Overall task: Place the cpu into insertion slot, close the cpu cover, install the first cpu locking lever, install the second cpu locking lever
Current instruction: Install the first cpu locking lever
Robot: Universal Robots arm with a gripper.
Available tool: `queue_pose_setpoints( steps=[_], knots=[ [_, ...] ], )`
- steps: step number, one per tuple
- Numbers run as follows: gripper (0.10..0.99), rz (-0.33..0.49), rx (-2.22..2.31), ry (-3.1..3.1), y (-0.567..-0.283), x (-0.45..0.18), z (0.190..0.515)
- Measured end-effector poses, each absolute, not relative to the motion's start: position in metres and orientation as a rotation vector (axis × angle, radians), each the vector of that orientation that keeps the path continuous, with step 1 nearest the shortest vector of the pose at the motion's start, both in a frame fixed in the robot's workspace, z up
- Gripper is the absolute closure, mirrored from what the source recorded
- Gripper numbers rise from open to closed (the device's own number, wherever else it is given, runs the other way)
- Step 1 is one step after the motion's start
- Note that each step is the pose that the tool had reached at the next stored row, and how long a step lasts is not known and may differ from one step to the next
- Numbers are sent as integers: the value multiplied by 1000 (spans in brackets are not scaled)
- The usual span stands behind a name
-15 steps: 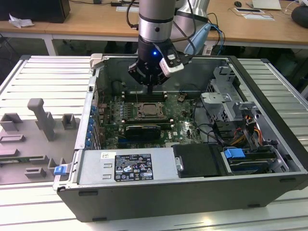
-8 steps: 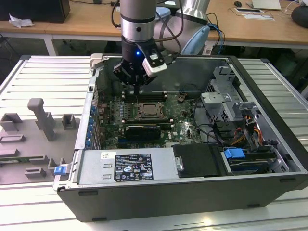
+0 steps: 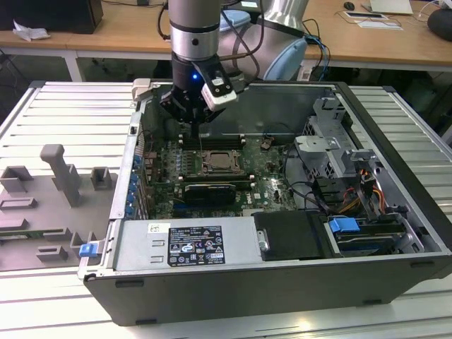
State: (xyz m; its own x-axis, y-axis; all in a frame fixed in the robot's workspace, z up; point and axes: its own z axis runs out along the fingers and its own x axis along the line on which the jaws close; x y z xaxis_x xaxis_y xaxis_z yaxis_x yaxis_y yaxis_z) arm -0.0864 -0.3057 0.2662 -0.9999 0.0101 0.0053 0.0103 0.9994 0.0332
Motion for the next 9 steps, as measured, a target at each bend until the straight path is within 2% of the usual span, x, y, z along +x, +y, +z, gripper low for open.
queue_pose_setpoints(
  steps=[9],
  knots=[
    [980,-53,-16,-3136,-289,-89,260]
  ],
)
